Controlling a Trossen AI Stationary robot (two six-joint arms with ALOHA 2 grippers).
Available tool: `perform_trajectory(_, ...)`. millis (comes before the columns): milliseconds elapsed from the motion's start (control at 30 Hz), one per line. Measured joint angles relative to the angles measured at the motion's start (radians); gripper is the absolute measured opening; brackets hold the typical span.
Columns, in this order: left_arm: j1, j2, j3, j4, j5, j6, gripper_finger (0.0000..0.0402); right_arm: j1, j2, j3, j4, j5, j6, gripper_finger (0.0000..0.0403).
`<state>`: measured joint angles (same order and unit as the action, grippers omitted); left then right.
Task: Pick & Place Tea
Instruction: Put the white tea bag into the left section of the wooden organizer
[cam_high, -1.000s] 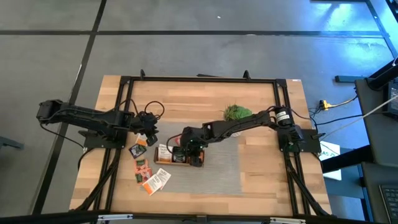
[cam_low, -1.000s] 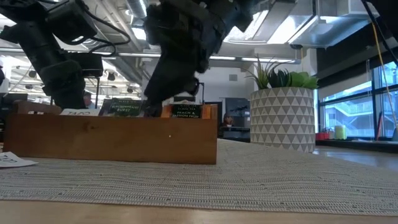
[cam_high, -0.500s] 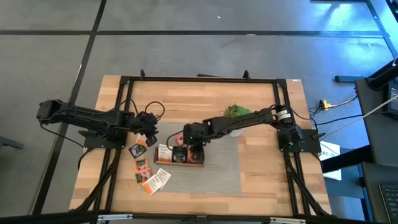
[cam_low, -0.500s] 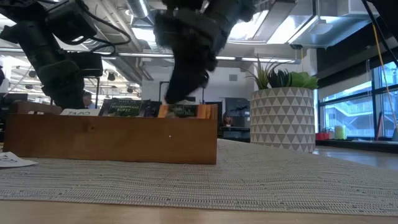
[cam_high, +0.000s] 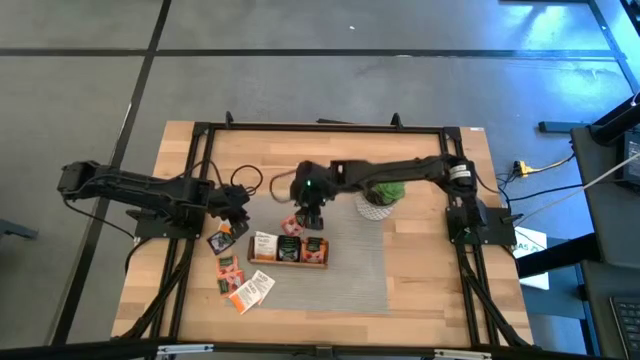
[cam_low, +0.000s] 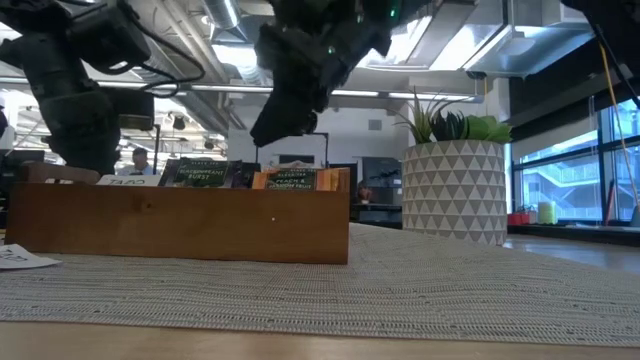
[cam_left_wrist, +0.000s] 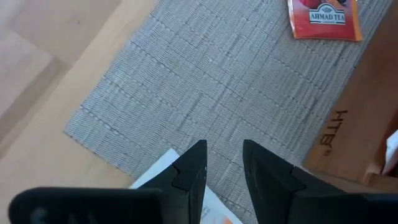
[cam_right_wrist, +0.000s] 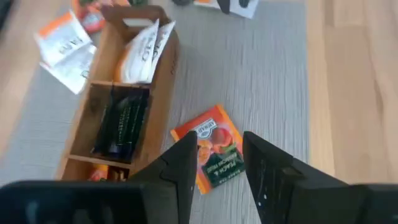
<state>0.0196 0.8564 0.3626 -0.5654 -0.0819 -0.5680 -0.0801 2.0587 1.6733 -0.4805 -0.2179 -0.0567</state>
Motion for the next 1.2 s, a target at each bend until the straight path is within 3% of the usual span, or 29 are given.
perform_trajectory(100, 0.000, -0.007, 0.000, 0.001, -0.012, 0.038, 0.0102, -0.053, 0.000, -0.001, 0.053, -0.160, -0.053, 0.0130)
perform_trajectory(200, 0.000, -0.007, 0.000, 0.012, -0.026, 0.078, 0.0102, -0.090, -0.001, -0.015, 0.124, -0.240, -0.087, 0.0130)
perform_trajectory(500, 0.002, -0.008, 0.000, 0.028, -0.107, 0.067, 0.0101, -0.144, 0.007, -0.182, 0.461, -0.246, -0.087, 0.0130)
perform_trajectory(600, 0.002, -0.007, 0.000, 0.029, -0.139, 0.020, 0.0102, -0.155, 0.009, -0.219, 0.490, -0.246, -0.097, 0.0130)
perform_trajectory(767, -0.001, 0.032, 0.000, 0.030, -0.102, -0.047, 0.0100, -0.162, 0.009, -0.273, 0.498, -0.191, -0.110, 0.0130)
perform_trajectory(1200, -0.017, 0.272, 0.006, 0.029, -0.092, -0.160, 0.0100, -0.156, 0.009, -0.325, 0.567, -0.168, -0.088, 0.0130)
